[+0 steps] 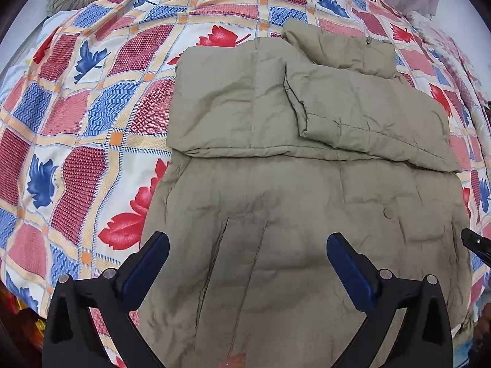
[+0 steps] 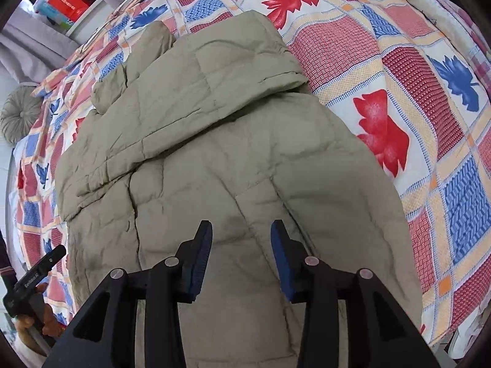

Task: Fold large clothes
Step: 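Release the folded side from the right gripper and flatten the jacket, then grasp the jacket hem with both grippers and lift it toward the collar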

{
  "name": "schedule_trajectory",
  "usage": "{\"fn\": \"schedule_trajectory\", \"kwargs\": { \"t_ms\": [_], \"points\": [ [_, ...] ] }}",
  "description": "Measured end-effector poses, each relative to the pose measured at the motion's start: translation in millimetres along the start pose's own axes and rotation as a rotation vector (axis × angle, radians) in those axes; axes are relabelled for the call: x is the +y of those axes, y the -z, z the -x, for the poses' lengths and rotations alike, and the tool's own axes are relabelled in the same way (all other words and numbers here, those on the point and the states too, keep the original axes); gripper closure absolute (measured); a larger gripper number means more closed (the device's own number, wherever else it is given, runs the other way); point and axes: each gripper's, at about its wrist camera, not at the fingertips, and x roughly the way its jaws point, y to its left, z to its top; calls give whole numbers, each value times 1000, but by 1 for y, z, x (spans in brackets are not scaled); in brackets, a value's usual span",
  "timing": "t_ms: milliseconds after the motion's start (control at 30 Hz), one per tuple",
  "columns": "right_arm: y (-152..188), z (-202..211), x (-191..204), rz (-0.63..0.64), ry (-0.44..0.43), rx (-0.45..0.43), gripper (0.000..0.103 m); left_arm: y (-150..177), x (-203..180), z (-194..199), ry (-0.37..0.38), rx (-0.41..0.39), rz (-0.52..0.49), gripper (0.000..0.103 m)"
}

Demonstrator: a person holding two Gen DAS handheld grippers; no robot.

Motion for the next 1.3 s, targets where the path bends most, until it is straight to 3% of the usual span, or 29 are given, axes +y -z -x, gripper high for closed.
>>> {"fn": "schedule_trajectory", "kwargs": {
  "t_ms": [200, 367, 600, 667, 967, 1300],
  "points": [
    [23, 23, 10, -21, -30, 17, 50, 21, 5, 20, -16, 28, -23, 0],
    [40, 46, 20, -31, -65, 13, 31, 42, 15, 37, -4, 54, -18, 0],
    [67, 72, 23, -104, -113, 30, 30, 67, 23, 61, 15, 102, 4, 0],
    [74, 79, 24, -120, -127, 35, 17, 71, 25, 68, 13, 103, 0, 0],
    [92, 102, 16, -190, -162, 52, 17, 81, 35, 86, 85, 133, 61, 0],
    [99, 96, -5, -236, -185, 93, 17, 121, 58, 57, 207, 249, 223, 0]
  ]
}}
